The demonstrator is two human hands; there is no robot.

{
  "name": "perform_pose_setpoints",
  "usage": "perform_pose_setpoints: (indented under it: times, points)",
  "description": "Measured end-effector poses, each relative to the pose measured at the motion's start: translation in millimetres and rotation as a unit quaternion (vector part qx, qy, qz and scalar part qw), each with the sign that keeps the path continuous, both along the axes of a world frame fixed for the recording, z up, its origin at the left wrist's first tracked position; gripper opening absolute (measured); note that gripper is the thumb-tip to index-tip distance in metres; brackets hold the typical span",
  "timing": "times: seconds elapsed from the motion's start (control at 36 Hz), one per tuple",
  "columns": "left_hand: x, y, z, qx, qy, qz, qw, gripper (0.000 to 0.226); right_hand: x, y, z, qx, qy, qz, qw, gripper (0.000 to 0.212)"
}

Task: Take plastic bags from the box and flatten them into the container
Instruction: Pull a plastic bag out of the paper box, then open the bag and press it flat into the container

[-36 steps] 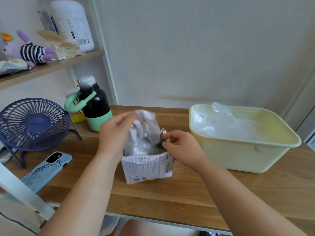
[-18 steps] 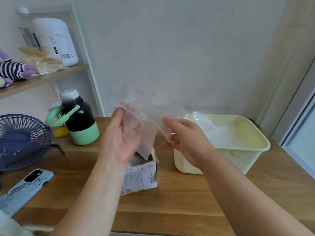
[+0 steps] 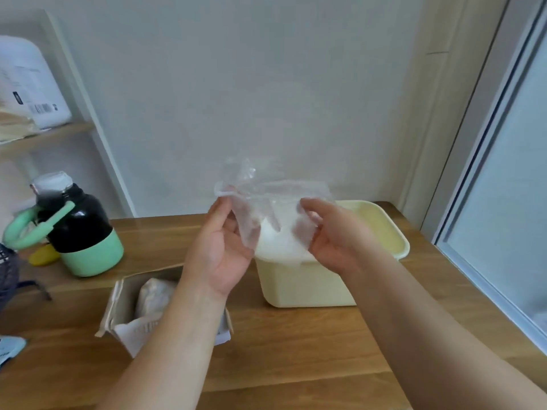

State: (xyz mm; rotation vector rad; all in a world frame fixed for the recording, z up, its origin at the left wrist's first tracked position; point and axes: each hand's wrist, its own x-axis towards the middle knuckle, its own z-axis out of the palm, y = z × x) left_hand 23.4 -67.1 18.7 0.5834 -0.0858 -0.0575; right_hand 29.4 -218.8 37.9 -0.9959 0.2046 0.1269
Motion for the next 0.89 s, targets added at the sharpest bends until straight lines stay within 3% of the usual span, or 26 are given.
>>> perform_pose_setpoints:
  times: [0.14, 0.19, 0.22, 0.25, 0.31, 0.36, 0.39, 0.44, 0.53, 0.58, 0.64, 0.67, 0.72, 0.78, 0.83, 0.89]
  points:
    - [0.5, 2.0, 5.1, 0.159, 0.097, 0.036, 0.982, 0.021, 8.7, -10.8, 8.3, 0.018, -0.049, -0.094, 0.994, 0.013]
    - [-3.6, -1.1, 11.2, 0.241, 0.066, 0.103, 0.963, 0.033, 9.4, -12.4, 11.5, -0.02, -0.076, -0.092, 0.993, 0.014]
    - [-7.9, -3.2, 14.6, 0.313, 0.023, 0.149, 0.938, 0.05, 9.7, -12.6, 12.5, -0.051, -0.084, -0.085, 0.992, 0.015]
    - [-13.3, -4.2, 18.3, 0.416, -0.039, 0.191, 0.888, 0.073, 10.7, -12.9, 12.4, -0.076, -0.091, -0.075, 0.99, 0.019]
    - [-19.4, -7.6, 22.5, 0.599, -0.154, 0.197, 0.761, 0.114, 11.2, -14.1, 12.6, -0.119, -0.105, -0.04, 0.986, 0.022]
    - [-19.6, -15.0, 23.3, 0.685, -0.211, 0.154, 0.68, 0.132, 8.9, -15.3, 13.7, -0.16, -0.121, -0.001, 0.98, 0.018]
    - [-16.6, -18.1, 21.6, 0.704, -0.213, 0.146, 0.662, 0.131, 8.0, -16.0, 14.2, -0.175, -0.129, 0.024, 0.976, 0.018]
    - [-7.4, -19.1, 16.5, 0.687, -0.201, 0.169, 0.677, 0.108, 7.2, -16.1, 15.2, -0.182, -0.145, 0.066, 0.97, 0.018]
    - [1.9, -14.0, 13.7, 0.622, -0.197, 0.178, 0.737, 0.038, 8.9, -19.9, 16.3, -0.199, -0.148, 0.075, 0.966, 0.022]
    - [4.1, -11.1, 15.0, 0.593, -0.196, 0.183, 0.759, 0.014, 9.5, -24.2, 17.0, -0.195, -0.154, 0.082, 0.965, 0.021]
    - [7.3, -9.1, 15.4, 0.586, -0.184, 0.185, 0.767, 0.012, 9.9, -27.8, 17.0, -0.191, -0.154, 0.095, 0.965, 0.019]
    - [7.6, -8.6, 15.8, 0.598, -0.174, 0.169, 0.764, 0.026, 9.4, -28.6, 17.2, -0.19, -0.151, 0.102, 0.965, 0.018]
    - [5.5, -8.6, 17.7, 0.63, -0.159, 0.094, 0.754, 0.079, 8.8, -29.6, 17.9, -0.187, -0.146, 0.12, 0.964, 0.018]
    - [3.7, -10.5, 19.5, 0.647, -0.155, 0.04, 0.746, 0.104, 7.8, -30.1, 19.0, -0.189, -0.14, 0.134, 0.963, 0.014]
    - [4.6, -12.3, 16.8, 0.65, -0.145, 0.065, 0.743, 0.086, 6.5, -30.2, 20.4, -0.2, -0.133, 0.134, 0.961, 0.011]
    - [9.3, -11.5, 13.5, 0.632, -0.145, 0.121, 0.752, 0.033, 5.9, -31.0, 21.0, -0.201, -0.119, 0.118, 0.965, 0.011]
